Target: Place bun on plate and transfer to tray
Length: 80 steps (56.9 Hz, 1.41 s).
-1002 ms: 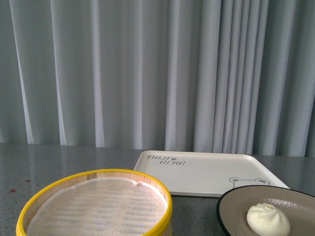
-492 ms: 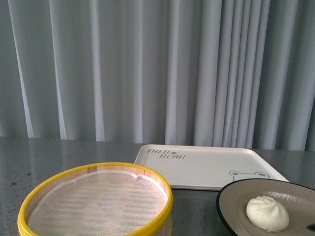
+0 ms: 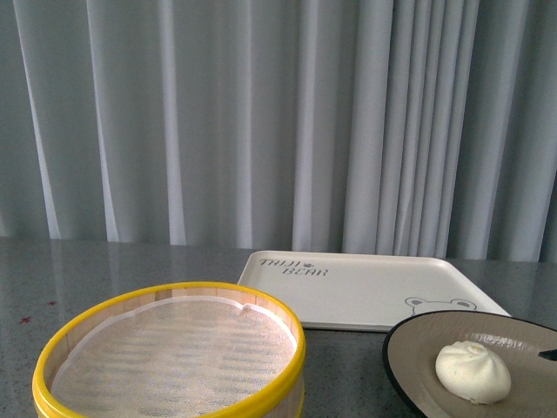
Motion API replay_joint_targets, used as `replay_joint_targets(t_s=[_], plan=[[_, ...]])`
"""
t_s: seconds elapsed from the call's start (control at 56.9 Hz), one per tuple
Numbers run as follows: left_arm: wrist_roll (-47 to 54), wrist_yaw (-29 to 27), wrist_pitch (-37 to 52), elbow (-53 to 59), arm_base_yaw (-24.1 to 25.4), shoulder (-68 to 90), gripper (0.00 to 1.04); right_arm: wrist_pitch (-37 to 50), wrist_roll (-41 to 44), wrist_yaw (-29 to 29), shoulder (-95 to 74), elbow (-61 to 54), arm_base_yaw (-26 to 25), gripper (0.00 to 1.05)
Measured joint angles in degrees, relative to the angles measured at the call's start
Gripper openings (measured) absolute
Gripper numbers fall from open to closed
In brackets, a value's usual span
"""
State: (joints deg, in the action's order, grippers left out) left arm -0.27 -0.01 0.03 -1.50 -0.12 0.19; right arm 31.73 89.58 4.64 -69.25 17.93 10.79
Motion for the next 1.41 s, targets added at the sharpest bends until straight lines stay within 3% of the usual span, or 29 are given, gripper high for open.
replay_joint_targets(t_s=[0.229,0.545,0.738,1.143,1.407], plan=[[0.0,0.0,0.0,0.0,0.0,0.0,0.98,1.5,-1.0,0.0,-1.4,0.0,-0.7,0.94],[0.0,0.0,0.0,0.0,0.0,0.0,0.98,0.7,-3.1,-1.7,-1.4,-0.9,-0.9,0.44],[0.0,0.0,0.0,0.0,0.0,0.0,0.98,1.6,-4.4,-3.0,0.1,-3.3,0.8,0.04],[0.0,0.0,0.0,0.0,0.0,0.0,0.98,-2.4,-3.8,0.0,4.8,1.4,-1.2,0.03],[0.0,0.0,0.0,0.0,0.0,0.0,0.98,-14.1,-1.1,9.4,0.3,14.6,-8.3,0.03]])
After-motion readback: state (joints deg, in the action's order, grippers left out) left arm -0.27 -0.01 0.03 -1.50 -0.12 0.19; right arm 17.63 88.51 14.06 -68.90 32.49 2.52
